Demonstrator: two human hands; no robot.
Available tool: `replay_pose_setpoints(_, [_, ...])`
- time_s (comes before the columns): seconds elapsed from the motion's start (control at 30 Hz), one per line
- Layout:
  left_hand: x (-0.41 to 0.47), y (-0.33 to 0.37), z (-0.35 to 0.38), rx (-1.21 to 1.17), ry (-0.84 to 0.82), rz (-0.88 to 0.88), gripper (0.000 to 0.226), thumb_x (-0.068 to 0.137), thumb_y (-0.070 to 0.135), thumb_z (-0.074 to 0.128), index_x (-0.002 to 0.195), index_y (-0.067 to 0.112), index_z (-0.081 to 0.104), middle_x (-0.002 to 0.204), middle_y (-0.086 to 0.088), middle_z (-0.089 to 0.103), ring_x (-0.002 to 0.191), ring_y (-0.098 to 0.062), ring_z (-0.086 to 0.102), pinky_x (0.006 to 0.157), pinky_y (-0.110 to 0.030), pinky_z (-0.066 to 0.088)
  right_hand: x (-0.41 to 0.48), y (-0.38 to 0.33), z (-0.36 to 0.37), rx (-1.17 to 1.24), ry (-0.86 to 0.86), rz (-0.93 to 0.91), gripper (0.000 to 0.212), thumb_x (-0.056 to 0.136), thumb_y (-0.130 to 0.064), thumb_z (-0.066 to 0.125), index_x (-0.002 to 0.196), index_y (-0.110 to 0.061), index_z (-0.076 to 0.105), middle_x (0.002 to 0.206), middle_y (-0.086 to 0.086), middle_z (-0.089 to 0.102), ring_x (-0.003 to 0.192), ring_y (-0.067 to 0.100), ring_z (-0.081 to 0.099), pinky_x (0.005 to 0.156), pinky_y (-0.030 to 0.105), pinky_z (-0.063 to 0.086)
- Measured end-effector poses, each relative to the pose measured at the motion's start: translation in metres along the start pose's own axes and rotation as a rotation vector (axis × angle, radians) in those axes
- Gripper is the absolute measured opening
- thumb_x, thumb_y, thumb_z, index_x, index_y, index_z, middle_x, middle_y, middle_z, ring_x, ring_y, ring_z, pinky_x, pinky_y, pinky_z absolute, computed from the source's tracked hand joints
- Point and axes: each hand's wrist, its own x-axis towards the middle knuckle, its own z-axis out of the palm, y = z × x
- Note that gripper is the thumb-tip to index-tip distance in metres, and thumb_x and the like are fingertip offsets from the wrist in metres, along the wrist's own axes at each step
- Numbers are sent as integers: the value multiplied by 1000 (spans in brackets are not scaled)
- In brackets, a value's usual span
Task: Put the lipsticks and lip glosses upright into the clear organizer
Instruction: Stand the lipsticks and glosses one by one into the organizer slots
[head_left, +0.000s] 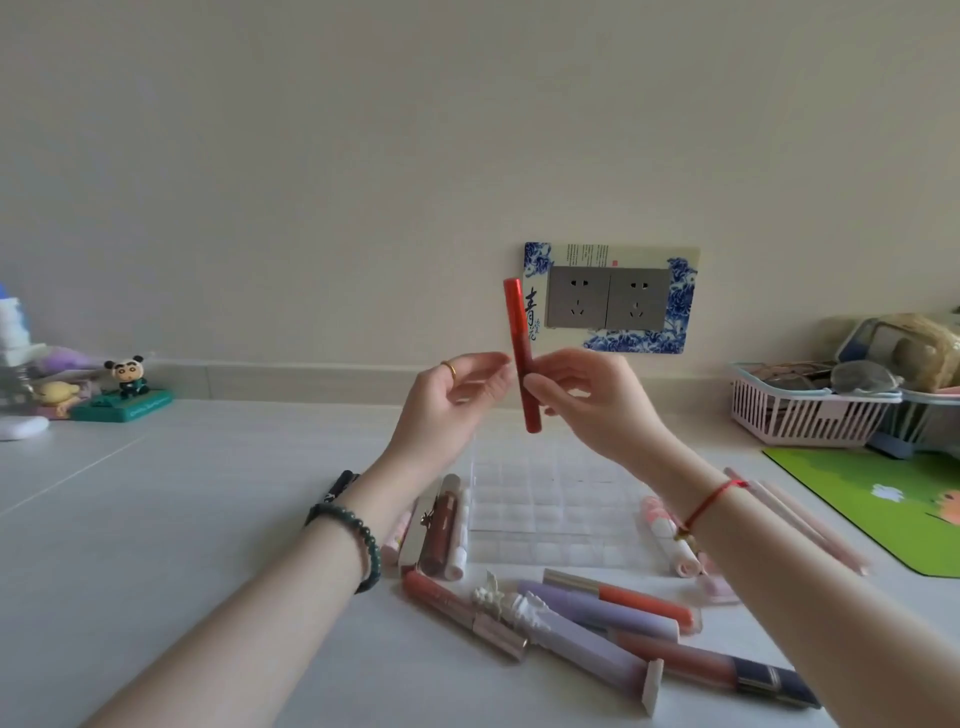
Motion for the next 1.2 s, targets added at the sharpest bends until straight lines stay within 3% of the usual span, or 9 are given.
replay_pose_setpoints(0.1, [16, -6, -2, -58, 68, -10, 10, 82, 23, 63, 85, 33, 64, 83, 13, 68, 73, 5, 65, 71, -12, 49, 17, 5, 21, 33, 45, 17, 11, 81, -11, 63, 91, -7, 67, 81, 4, 70, 75, 14, 67, 75, 26, 56])
replay_pose_setpoints(0.27, [27, -25, -7, -36, 140, -92, 9, 80, 20, 67, 84, 28, 65, 85, 6, 68, 74, -8, 66, 69, -19, 52, 25, 16, 45, 32, 50, 67, 14, 81, -13, 64, 92, -4, 65, 85, 11, 72, 73, 16, 67, 75, 25, 56])
replay_pose_setpoints(0.47, [29, -45, -9, 81, 92, -126, 10, 81, 16, 67, 83, 26, 67, 81, 11, 68, 63, 2, 66, 74, -18, 52, 26, 28, 48, -58, -20, 145, 15, 80, -17, 64, 93, -9, 65, 85, 12, 72, 75, 18, 69, 73, 25, 55])
replay_pose_setpoints(0.53, [29, -47, -9, 111, 76, -128, 10, 80, 15, 67, 83, 25, 67, 81, 10, 68, 67, -2, 67, 78, -19, 52, 25, 30, 47, -105, -30, 145, 14, 80, -18, 64, 90, -9, 67, 84, 10, 73, 73, 15, 66, 74, 25, 54])
replay_pose_setpoints(0.63, [29, -50, -8, 127, 57, -142, 9, 80, 15, 68, 84, 23, 68, 84, 2, 70, 79, -13, 69, 82, -23, 51, 24, 32, 46, -183, -49, 132, 12, 79, -18, 64, 85, -10, 70, 75, 2, 67, 59, 2, 54, 62, 7, 44])
replay_pose_setpoints(0.7, [28, -52, -9, 139, 45, -146, 10, 79, 15, 68, 81, 25, 68, 83, 1, 71, 84, -15, 68, 84, -23, 50, 23, 32, 45, -218, -61, 133, 12, 79, -20, 63, 84, -12, 71, 72, -3, 62, 55, -2, 48, 53, 3, 38])
replay_pose_setpoints(0.9, [26, -59, -11, 146, 0, -190, 11, 78, 15, 69, 80, 25, 67, 79, 5, 69, 82, -10, 66, 83, -20, 49, 22, 33, 48, -295, -135, 137, 16, 80, -23, 62, 87, -14, 73, 80, 4, 67, 70, 13, 52, 54, 9, 35])
replay_pose_setpoints(1.0, [24, -61, -13, 145, -17, -203, 12, 79, 14, 69, 81, 25, 66, 79, 7, 68, 80, -5, 65, 79, -15, 48, 20, 35, 50, -297, -161, 146, 16, 80, -24, 62, 87, -15, 73, 83, 6, 68, 75, 15, 55, 57, 14, 38])
replay_pose_setpoints(1.2, [24, -60, -13, 134, -22, -214, 11, 79, 14, 69, 82, 25, 65, 80, 5, 68, 80, -8, 65, 81, -18, 49, 20, 35, 49, -315, -175, 140, 16, 80, -24, 61, 87, -15, 73, 86, 6, 69, 80, 17, 57, 67, 22, 38])
